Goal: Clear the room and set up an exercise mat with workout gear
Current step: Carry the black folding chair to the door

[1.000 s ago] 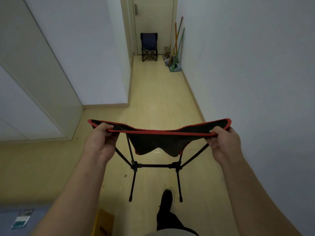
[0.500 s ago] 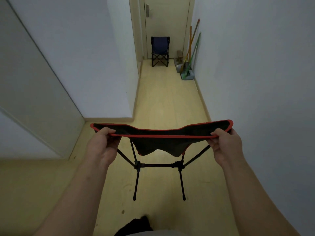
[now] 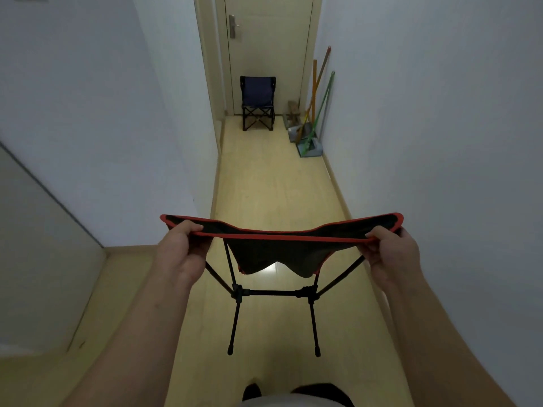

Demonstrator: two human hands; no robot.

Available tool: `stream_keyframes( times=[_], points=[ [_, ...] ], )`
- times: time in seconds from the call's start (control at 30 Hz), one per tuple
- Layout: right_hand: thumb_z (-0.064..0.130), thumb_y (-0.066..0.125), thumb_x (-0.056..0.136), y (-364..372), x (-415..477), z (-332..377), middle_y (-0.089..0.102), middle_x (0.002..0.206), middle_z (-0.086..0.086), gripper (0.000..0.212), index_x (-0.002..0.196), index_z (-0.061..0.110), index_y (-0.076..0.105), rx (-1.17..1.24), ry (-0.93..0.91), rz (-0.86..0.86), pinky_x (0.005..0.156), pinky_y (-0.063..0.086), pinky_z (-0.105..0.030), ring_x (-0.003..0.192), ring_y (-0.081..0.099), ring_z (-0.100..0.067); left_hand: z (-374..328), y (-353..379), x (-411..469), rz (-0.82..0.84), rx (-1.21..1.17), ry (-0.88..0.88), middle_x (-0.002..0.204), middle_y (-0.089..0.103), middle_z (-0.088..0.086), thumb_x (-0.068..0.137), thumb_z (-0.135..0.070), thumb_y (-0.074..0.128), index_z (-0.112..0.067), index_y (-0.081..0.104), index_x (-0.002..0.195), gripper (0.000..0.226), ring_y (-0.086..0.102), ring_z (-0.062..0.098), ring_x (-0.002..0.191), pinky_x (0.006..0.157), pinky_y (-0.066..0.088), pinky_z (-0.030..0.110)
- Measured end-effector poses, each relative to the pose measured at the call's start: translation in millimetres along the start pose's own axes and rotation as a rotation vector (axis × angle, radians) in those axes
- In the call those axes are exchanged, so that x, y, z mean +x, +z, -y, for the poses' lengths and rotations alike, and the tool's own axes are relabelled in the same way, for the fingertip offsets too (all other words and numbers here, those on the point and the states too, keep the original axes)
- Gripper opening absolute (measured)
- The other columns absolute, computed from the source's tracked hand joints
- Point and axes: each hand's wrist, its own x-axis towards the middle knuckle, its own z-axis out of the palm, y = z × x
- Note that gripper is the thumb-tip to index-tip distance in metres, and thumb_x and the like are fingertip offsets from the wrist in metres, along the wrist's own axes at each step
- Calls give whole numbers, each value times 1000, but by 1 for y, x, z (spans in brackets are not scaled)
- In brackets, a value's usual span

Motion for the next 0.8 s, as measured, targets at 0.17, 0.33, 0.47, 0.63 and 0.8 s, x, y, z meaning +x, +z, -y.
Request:
stream_keyframes(
  times=[0.17, 0.33, 0.47, 0.63, 0.8],
  points=[
    [-8, 58, 86, 44, 74, 12, 61, 126, -21, 42, 125, 5, 56, 7, -3, -27, 83, 61, -41, 112, 64, -38, -11, 59, 76, 11, -6, -20, 121, 61, 22, 85, 11, 55, -1, 54, 116, 33, 64, 36, 109, 94, 57, 40],
    [-9, 57, 87, 96, 173, 23, 61, 122, -19, 37, 121, 4, 57, -1, 0, -38, 82, 61, -41, 111, 64, -37, -11, 129, 172, 4, 2, -25, 123, 60, 22, 85, 11, 53, -1, 54, 112, 30, 64, 35, 109, 91, 58, 40],
    [-9, 57, 86, 142, 265, 40, 61, 121, -22, 34, 117, 3, 58, -18, 23, -32, 81, 61, -42, 111, 63, -38, -13, 196, 248, -14, 8, -30, 128, 57, 24, 86, 12, 50, 0, 54, 110, 27, 62, 37, 112, 93, 57, 42],
    [-7, 58, 87, 204, 362, 75, 60, 122, -19, 37, 120, 7, 58, -57, 46, -14, 92, 58, -48, 112, 62, -36, -31, 273, 319, -20, -14, -33, 128, 57, 24, 86, 12, 50, 0, 52, 121, 37, 62, 37, 112, 89, 59, 40],
    [-7, 58, 86, 269, 433, 98, 61, 123, -18, 37, 120, 7, 59, -81, 23, 15, 91, 58, -47, 112, 62, -36, -55, 326, 383, -9, -44, 11, 126, 57, 23, 86, 12, 49, -3, 52, 118, 35, 61, 36, 112, 89, 58, 40]
  ],
)
